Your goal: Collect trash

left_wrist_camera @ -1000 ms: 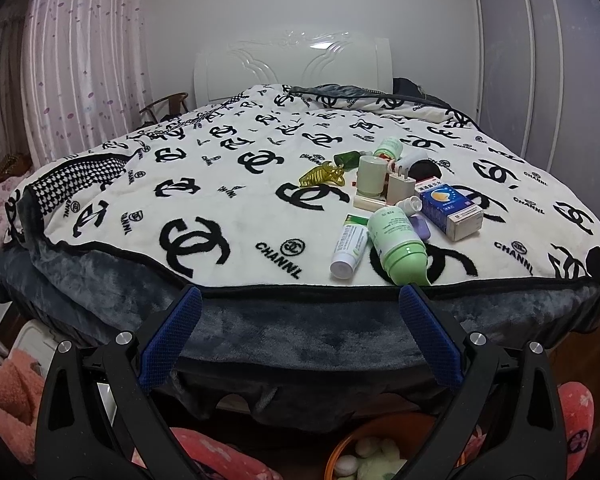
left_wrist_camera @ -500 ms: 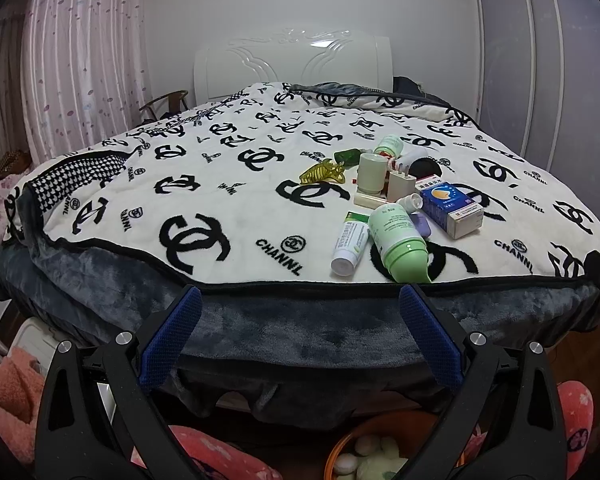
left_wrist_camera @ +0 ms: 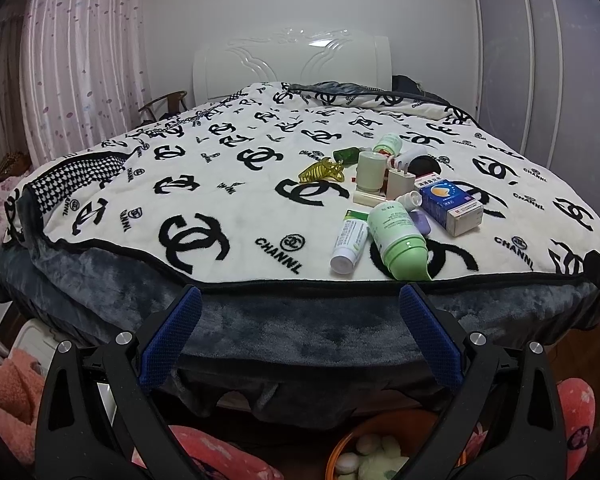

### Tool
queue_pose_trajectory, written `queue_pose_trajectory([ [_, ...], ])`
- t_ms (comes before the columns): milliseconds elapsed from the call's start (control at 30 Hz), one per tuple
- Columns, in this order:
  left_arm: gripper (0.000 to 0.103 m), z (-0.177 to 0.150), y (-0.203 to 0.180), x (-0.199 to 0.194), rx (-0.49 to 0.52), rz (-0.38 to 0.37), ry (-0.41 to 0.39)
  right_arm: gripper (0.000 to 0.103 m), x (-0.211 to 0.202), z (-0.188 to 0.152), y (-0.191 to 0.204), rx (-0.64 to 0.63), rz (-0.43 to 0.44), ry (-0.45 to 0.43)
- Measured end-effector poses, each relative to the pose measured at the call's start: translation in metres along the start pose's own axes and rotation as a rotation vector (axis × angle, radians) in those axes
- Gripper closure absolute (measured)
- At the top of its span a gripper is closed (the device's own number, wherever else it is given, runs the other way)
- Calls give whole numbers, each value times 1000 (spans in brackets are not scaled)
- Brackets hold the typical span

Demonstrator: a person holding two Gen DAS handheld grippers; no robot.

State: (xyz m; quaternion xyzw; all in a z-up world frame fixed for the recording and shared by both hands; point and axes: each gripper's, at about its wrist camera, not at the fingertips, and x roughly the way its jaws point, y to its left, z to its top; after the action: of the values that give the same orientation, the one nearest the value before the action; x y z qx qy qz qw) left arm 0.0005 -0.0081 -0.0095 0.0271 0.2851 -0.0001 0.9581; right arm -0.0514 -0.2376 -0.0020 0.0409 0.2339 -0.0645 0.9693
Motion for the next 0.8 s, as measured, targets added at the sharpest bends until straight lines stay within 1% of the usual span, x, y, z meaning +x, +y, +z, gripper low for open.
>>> queue_pose_trajectory([
  [800,7,-5,0,4,10,7,20,5,0,-1,-1,-1,2,4],
])
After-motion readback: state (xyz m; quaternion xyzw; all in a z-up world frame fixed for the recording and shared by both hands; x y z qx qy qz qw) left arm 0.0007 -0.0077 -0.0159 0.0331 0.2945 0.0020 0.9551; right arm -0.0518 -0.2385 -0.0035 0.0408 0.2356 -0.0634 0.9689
